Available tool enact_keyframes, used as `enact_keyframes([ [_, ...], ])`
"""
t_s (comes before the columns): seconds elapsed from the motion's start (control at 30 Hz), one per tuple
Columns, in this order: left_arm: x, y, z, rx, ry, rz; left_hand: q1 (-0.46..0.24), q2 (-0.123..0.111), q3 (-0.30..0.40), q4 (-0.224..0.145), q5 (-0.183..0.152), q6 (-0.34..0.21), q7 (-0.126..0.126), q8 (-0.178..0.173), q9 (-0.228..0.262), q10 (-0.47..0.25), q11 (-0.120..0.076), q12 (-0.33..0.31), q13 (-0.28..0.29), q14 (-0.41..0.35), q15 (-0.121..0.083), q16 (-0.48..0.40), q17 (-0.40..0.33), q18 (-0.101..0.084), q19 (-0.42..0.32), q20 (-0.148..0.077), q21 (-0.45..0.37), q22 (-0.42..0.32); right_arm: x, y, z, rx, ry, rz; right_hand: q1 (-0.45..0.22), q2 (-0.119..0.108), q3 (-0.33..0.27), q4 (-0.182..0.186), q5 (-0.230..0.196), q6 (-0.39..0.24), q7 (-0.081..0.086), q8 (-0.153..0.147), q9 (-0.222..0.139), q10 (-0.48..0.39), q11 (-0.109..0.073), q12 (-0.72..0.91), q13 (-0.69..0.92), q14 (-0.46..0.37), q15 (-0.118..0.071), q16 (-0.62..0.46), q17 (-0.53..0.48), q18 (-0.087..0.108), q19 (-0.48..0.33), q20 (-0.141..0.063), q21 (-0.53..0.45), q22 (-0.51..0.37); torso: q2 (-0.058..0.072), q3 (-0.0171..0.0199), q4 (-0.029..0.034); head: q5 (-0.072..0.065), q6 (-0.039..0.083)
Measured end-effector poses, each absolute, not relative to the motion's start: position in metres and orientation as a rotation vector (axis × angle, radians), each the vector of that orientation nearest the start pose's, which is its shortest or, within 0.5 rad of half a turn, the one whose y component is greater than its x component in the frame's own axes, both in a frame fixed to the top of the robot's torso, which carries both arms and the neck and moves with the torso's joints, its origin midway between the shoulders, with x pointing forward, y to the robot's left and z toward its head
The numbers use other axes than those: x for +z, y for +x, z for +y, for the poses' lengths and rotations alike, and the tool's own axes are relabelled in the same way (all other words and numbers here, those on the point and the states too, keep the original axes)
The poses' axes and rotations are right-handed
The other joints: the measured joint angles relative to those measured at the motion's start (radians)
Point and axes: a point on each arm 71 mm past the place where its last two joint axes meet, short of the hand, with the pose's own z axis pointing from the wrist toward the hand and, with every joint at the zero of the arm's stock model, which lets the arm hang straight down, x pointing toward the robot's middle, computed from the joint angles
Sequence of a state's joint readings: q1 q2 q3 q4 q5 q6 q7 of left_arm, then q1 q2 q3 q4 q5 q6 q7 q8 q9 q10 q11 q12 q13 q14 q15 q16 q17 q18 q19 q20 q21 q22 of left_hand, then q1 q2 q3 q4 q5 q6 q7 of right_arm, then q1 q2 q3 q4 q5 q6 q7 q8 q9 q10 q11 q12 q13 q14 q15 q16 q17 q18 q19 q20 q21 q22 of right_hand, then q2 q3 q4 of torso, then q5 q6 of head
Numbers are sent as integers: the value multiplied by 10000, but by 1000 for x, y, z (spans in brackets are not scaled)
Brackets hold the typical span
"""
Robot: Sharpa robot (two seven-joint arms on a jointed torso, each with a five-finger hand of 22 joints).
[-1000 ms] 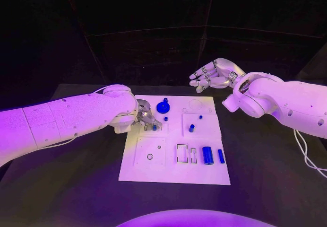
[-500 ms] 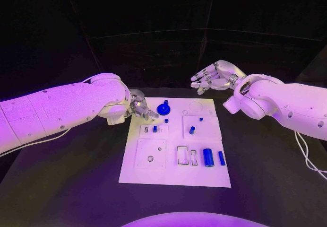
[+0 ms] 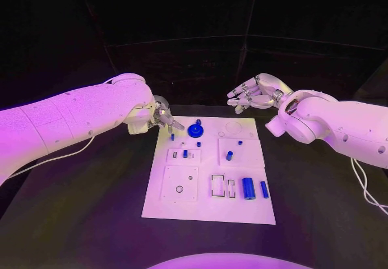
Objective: Assemble the parts on the task board
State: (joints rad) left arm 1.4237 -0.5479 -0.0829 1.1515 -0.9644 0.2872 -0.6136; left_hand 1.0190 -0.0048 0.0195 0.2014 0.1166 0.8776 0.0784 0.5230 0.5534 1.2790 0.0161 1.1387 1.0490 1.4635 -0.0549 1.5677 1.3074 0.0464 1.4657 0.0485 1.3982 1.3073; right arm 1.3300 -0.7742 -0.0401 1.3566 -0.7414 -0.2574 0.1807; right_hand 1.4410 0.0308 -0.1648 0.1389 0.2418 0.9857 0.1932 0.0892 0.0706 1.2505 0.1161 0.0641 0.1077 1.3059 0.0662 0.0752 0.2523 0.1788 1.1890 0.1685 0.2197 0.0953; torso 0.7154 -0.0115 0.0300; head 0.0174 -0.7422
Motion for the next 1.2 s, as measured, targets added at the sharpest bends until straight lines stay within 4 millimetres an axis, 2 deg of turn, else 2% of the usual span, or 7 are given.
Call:
enact_keyframes([
  [0.33, -164, 575, 185, -1968, -2251, 23411, 35, 35, -128, 74, 0, 0, 0, 116, 47, 2, -73, 70, -1, 0, -1, 0, 0, 1, 0, 0, 0, 0, -125, 535, -209, 11275, 3391, 15891, 0, 0, 0, 0, 42, 0, 0, 0, 0, 0, 0, 0, -11, 0, 0, 0, 1, -1, 0, 0, -39, 1, 1, -5, 0, 19, -10],
  [0.9, -173, 580, 183, -1743, -2090, 23502, 35, 35, -194, 85, -38, 35, -36, 156, 65, 2, -73, 70, 12, -1, -1, 0, 0, 0, 0, 0, 0, 0, -125, 535, -208, 11286, 3382, 15891, 0, 0, 0, 0, 49, 0, 0, 0, 0, 0, 0, 0, -10, 0, 0, 0, 2, 0, 0, -1, -39, 2, -10, 7, 4, 8, -17],
  [1.13, -178, 580, 183, -1717, -2008, 23615, 209, 210, -277, 2, -38, 35, -36, 241, 108, 2, -72, 70, -13, -1, -1, 0, 0, 0, 0, -1, 0, 0, -125, 535, -207, 11289, 3380, 15892, 0, 0, 0, 0, 49, 1, 0, 0, 0, 0, 0, 0, -9, 0, 0, 0, 2, -1, -1, 0, -39, 2, -12, 6, 5, -1, -35],
  [1.2, -179, 580, 182, -1702, -1990, 23637, 459, 275, -320, -42, -37, 34, -36, 267, 125, 2, -73, 69, -25, -1, -1, 0, 0, 0, 0, -1, 0, 0, -125, 535, -207, 11293, 3377, 15893, 0, 0, 1, 0, 49, 1, 0, 0, 0, 0, 0, 0, -9, 0, 0, 0, 2, -1, -1, -1, -39, 2, -14, 6, 6, -1, -43],
])
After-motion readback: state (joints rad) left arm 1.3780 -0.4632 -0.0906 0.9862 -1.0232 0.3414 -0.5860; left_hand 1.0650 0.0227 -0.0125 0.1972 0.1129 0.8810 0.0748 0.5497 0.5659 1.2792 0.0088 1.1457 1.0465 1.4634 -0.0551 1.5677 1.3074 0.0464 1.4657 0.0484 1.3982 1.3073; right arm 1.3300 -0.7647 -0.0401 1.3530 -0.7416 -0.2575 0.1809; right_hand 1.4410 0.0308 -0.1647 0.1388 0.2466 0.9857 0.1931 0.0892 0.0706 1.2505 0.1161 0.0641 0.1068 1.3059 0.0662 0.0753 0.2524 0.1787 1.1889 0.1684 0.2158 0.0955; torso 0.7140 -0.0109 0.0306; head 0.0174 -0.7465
